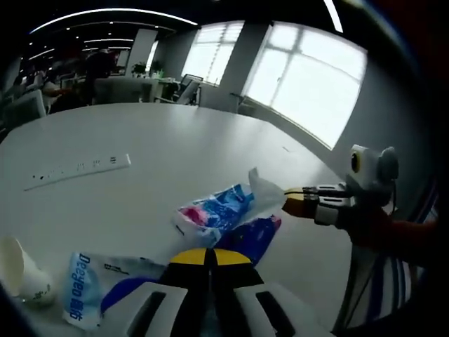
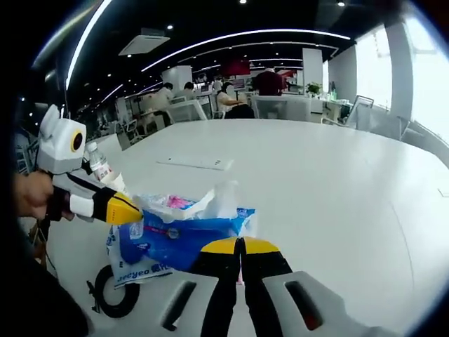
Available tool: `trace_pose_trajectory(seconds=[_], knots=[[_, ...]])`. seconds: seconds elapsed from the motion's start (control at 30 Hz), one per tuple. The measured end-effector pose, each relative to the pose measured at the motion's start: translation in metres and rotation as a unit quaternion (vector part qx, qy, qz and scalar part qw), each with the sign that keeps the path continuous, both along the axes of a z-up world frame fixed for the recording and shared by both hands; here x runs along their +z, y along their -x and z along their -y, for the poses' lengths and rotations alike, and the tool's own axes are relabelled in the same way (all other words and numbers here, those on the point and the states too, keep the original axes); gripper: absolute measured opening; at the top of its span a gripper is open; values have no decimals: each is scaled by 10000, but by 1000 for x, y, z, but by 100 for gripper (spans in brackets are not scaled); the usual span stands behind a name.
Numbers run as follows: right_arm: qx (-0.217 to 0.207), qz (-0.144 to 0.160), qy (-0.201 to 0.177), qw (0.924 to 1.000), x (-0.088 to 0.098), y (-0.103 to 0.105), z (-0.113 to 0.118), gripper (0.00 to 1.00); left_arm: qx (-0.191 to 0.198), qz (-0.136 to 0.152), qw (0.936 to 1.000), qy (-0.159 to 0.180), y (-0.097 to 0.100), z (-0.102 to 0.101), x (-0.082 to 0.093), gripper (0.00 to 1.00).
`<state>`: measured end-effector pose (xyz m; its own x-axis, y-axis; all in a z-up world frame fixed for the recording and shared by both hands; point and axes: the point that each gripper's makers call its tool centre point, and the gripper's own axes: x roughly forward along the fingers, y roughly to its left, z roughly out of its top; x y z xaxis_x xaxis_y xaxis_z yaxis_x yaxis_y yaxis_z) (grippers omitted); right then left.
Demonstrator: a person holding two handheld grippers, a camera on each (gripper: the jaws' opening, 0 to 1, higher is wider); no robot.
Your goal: Arrange the tabletop items into an orderly group along one side of the table until the central work area is clear of visible clutter.
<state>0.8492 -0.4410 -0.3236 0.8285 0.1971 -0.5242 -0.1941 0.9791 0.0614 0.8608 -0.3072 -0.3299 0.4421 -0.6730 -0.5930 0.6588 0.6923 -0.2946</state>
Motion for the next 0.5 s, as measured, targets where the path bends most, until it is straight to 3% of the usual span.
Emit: trace_pose_trajectory(seconds=[0.5], knots=[[-538, -121, 194, 9983, -26, -13, 38, 0, -155, 101, 9998, -57, -17, 36, -16, 0]])
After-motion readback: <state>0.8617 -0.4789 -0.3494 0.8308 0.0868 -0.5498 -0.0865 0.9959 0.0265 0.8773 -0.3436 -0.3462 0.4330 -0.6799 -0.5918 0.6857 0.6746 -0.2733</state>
